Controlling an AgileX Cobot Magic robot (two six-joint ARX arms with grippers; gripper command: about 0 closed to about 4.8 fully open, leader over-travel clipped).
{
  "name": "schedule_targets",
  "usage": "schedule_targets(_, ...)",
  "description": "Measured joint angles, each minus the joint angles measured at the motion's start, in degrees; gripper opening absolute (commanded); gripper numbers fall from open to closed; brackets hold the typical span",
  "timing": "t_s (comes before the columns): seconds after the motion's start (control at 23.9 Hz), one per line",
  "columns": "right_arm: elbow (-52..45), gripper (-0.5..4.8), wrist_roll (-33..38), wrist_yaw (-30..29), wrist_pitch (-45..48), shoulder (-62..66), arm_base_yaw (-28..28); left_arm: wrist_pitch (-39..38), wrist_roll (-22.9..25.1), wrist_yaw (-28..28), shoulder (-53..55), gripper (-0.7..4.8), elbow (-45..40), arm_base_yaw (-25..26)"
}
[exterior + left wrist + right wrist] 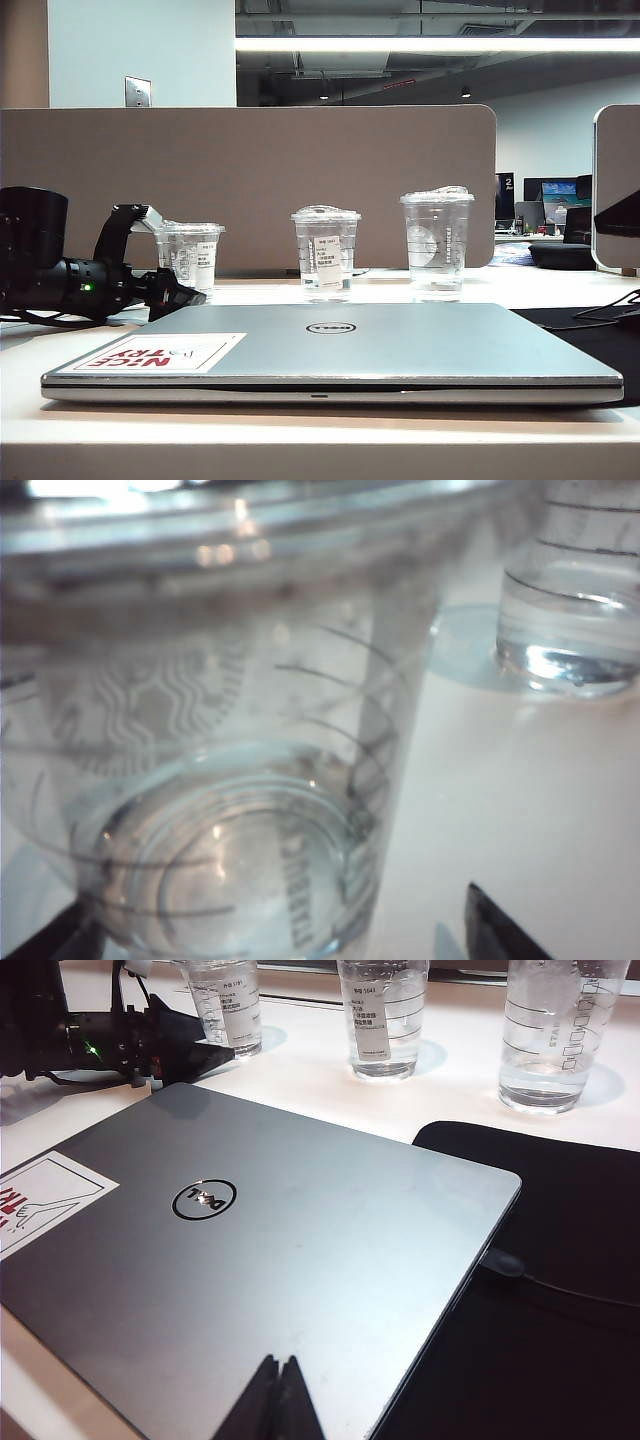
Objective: Pick up the coffee cup on the left and place it on the left side of the laptop.
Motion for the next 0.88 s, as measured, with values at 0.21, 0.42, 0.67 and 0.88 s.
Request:
schedule_targets(0.21,0.0,-0.05,0.0,0.0,0.0,0.02,0.0,5.68,-2.16,-1.38,1.97,4.79,0.15,-0.11)
schedule_targets(0.42,0.0,-0.05,0.0,0.0,0.02,0.15,0.0,11.65,-3.76,-4.24,3.78,4.79,0.17,-0.26)
schedule_targets(0.67,0.0,-0.05,-0.02,0.0,0.02,0.28,0.0,13.73,-4.42,-4.74,5.09,4.79,1.6,-0.33)
schedule_targets(0.88,0.0,-0.05,0.0,0.0,0.02,0.33,0.0,13.75,-4.48,-4.74,5.11,4.79,1.6,-0.37)
